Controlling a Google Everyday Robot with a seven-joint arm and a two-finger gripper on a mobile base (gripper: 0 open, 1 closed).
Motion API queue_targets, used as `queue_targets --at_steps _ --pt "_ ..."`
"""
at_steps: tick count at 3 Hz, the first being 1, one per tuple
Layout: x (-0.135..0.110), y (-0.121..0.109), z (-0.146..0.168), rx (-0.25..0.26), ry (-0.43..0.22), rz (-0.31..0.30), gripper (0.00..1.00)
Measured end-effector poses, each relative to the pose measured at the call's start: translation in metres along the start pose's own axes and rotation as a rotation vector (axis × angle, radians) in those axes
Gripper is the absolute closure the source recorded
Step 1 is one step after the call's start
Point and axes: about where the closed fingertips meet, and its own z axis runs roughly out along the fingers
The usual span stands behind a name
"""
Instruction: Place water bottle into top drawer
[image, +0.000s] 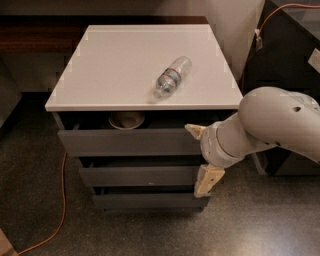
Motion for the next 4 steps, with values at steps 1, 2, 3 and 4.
queue_targets --at_steps 1,2,3,4 --pt "0.018 -0.010 0.020 -0.015 -0.008 0.006 0.00" --pt "0.041 -0.024 0.043 -0.024 -0.005 0.010 0.00" --pt "0.060 -0.036 0.058 -0.022 0.029 -0.006 0.00" --pt "0.075 -0.051 0.075 -0.020 0.036 -0.019 0.00"
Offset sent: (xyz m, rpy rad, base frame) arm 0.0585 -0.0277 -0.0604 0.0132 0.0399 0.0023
